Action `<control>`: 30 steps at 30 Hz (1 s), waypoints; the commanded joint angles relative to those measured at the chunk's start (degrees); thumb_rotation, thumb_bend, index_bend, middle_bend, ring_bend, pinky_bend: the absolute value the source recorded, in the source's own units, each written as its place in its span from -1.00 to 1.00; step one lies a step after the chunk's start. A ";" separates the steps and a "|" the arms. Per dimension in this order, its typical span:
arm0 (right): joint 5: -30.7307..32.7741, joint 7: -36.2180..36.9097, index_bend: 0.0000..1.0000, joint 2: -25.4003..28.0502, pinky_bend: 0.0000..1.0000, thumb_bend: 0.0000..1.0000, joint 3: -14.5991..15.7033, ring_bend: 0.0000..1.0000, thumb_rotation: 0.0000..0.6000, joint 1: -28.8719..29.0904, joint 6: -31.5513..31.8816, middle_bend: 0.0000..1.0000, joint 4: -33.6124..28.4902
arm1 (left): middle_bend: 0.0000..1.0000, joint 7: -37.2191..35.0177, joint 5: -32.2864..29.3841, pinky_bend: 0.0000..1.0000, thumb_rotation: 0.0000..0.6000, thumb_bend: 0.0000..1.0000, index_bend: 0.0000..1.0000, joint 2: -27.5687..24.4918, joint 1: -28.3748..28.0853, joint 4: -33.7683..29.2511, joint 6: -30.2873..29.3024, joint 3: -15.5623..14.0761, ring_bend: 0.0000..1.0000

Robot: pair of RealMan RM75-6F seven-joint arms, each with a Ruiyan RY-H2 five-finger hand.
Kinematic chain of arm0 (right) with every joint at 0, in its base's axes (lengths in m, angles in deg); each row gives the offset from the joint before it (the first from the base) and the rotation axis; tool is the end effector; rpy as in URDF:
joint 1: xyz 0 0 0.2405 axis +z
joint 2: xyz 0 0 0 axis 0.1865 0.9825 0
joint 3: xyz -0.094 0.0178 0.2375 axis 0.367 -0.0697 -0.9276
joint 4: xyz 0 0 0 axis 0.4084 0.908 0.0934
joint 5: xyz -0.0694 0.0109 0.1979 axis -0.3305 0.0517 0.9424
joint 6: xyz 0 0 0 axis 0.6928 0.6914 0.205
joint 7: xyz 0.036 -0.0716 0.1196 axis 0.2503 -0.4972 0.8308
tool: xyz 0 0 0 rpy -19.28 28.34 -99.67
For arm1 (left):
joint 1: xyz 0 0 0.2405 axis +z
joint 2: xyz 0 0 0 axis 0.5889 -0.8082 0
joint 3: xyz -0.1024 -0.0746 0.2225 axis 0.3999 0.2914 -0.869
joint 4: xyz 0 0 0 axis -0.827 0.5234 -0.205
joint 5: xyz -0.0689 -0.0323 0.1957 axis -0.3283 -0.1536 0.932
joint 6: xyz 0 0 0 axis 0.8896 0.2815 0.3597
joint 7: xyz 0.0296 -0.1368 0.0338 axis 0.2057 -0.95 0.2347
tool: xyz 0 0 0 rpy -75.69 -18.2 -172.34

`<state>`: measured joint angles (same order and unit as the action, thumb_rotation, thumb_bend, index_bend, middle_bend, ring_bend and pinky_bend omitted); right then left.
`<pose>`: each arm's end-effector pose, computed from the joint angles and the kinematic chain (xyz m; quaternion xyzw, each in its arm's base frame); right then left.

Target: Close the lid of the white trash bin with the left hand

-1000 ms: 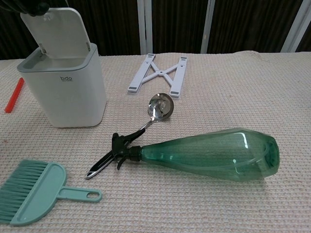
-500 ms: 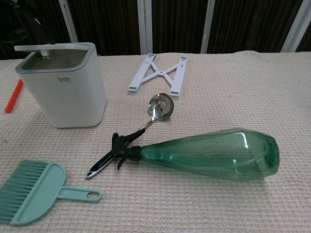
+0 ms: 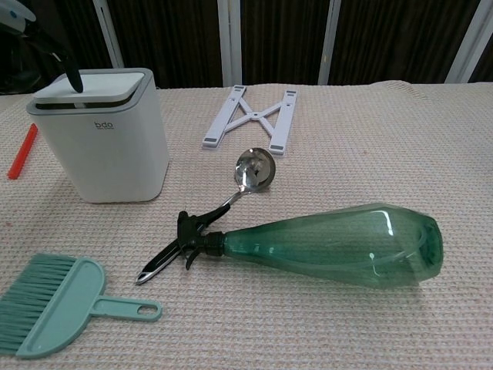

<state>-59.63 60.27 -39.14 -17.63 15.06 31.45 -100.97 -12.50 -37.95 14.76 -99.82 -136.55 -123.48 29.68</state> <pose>-0.3109 -0.1764 0.1564 0.5480 -0.4891 0.3952 0.5517 -0.1031 0.3178 0.1444 -0.7253 -0.4726 -0.1887 0.4636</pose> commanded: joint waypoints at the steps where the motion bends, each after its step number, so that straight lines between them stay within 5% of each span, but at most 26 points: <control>1: 0.02 0.03 -1.00 0.01 -1.00 -0.55 0.01 -1.00 1.00 -0.01 -0.01 -1.00 0.01 | 1.00 0.14 0.36 0.94 1.00 0.43 -0.50 0.73 -0.09 0.43 -0.48 -0.62 0.82; 16: 0.25 0.28 -1.00 0.16 -1.00 -0.55 -0.12 -1.00 1.00 -0.07 -0.04 -1.00 0.02 | 1.00 0.21 0.04 0.94 1.00 0.43 -0.49 4.15 -1.34 2.08 -2.13 -2.55 0.82; 24: 0.11 0.28 -1.00 0.18 -1.00 -0.54 -0.09 -1.00 1.00 -0.10 0.02 -1.00 -0.06 | 0.99 -3.03 2.73 0.93 1.00 0.38 -0.55 1.01 -1.03 -0.40 -3.74 0.24 0.78; 26: -0.01 0.23 -1.00 0.18 -1.00 -0.55 -0.08 -1.00 1.00 -0.09 0.06 -1.00 -0.04 | 0.87 -4.68 4.65 0.86 1.00 0.25 -0.69 -0.93 -0.22 -1.76 -4.19 1.34 0.64; 30: -0.12 0.26 -1.00 0.22 -1.00 -0.55 -0.04 -1.00 1.00 -0.09 0.05 -1.00 0.04 | -0.03 -8.41 12.91 0.24 1.00 -0.18 -1.00 -5.13 4.69 -5.75 -6.27 1.55 -0.15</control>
<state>-59.74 60.53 -38.92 -17.67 14.97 31.50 -100.93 -18.27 -30.18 12.52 -98.54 -139.46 -128.11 30.87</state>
